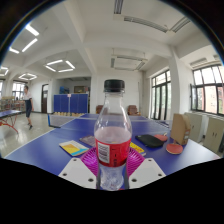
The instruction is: Pour water
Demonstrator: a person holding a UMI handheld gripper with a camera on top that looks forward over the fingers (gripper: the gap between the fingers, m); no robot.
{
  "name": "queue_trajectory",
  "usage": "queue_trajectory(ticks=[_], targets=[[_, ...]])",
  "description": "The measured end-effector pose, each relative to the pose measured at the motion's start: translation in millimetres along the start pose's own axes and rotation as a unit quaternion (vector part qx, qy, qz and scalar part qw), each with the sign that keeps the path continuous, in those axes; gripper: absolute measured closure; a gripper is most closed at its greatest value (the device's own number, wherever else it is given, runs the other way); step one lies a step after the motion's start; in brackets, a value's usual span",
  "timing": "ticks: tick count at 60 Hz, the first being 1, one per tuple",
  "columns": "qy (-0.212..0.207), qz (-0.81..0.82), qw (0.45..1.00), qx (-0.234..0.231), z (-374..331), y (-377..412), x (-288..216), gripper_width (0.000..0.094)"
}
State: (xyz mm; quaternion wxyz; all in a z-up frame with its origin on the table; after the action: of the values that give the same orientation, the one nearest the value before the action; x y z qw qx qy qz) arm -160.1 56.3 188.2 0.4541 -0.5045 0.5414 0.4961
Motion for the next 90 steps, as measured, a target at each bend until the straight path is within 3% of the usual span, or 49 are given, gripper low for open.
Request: queue_trajectory(ticks=[9,16,18,25,30,35,37,39,40,43,50,65,90], targets=[[0.058,-0.005,0.998,0.012,2,-11,47,0.062],[0.081,0.0,0.996,0.022,7,-22,88,0.0624],[0.062,-0.005,0.998,0.021,3,-23,85,0.0619],[0.068,0.007,0.997,0.025,3,-26,90,0.0611],[0.065,0.009,0.998,0.023,6,-27,90,0.0491],[0.087,0.004,0.996,0.028,4,-27,94,0.0386],[0.107,0.006,0.994,0.032,3,-29,100,0.0272],[0.118,0.01,0.992,0.034,0,-29,100,0.0093],[0.121,0.011,0.992,0.033,4,-28,101,0.0079],[0.127,0.012,0.991,0.039,-10,-27,94,0.0118],[0.143,-0.003,0.988,0.055,-36,-26,71,0.008],[0.182,0.032,0.979,0.09,-183,4,33,0.0082],[0.172,0.0,0.977,0.123,-422,44,-20,0.0084]])
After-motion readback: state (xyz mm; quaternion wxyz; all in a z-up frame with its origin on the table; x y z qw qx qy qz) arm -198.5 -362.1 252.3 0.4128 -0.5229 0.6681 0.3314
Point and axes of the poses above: the point between the fingertips, and its own axes, seen from behind it with the camera up: y to the left, x down, z forward, the way the camera looks, the point moved 1 cm from there along -z, backward, against the way the camera looks, and after that the axes turned 7 degrees about z, right-handed, at the moved point
